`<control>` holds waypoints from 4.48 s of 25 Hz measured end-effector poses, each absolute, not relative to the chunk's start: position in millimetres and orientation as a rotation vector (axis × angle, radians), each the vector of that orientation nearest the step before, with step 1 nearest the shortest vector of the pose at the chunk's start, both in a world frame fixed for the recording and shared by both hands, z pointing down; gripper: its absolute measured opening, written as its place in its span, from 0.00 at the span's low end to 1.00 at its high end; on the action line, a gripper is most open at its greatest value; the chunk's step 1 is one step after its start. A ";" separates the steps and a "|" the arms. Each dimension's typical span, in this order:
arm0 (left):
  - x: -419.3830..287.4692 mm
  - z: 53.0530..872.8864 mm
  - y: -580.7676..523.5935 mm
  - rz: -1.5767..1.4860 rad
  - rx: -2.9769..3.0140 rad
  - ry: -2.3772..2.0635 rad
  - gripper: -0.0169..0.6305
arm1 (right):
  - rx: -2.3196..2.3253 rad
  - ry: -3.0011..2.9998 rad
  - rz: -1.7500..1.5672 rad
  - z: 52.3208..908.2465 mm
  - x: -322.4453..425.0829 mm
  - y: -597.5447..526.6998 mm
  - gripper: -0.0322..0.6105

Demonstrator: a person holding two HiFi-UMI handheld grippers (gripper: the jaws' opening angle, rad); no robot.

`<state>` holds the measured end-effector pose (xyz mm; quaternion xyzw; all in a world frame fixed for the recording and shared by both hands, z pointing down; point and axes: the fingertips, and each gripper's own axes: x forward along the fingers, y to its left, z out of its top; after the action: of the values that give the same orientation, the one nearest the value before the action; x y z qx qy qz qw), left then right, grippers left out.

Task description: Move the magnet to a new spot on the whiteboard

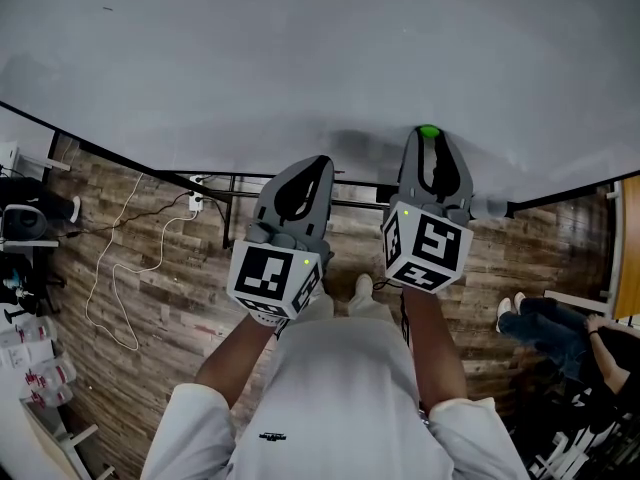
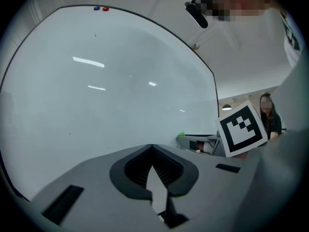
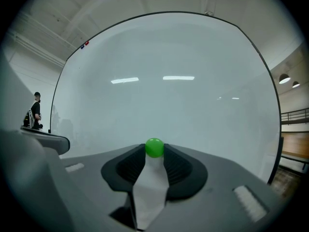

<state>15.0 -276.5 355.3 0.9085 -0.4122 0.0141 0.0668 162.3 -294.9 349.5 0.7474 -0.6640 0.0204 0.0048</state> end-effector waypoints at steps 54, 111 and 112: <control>-18.5 307.1 -192.3 -0.023 2.836 -1.324 0.04 | 2.082 -2.333 -0.184 291.3 132.6 -165.8 0.25; -125.4 268.9 -283.2 -0.156 2.774 -1.457 0.04 | 2.183 -2.035 -0.257 215.7 33.1 -333.7 0.26; -126.3 268.8 -283.1 -0.157 2.773 -1.457 0.04 | 2.188 -2.035 -0.259 215.0 33.0 -333.2 0.26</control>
<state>-126.3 -283.1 268.8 0.8842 -0.4645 -0.0499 0.0027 33.0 -333.2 215.0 0.7277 -0.6768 -0.0860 0.0712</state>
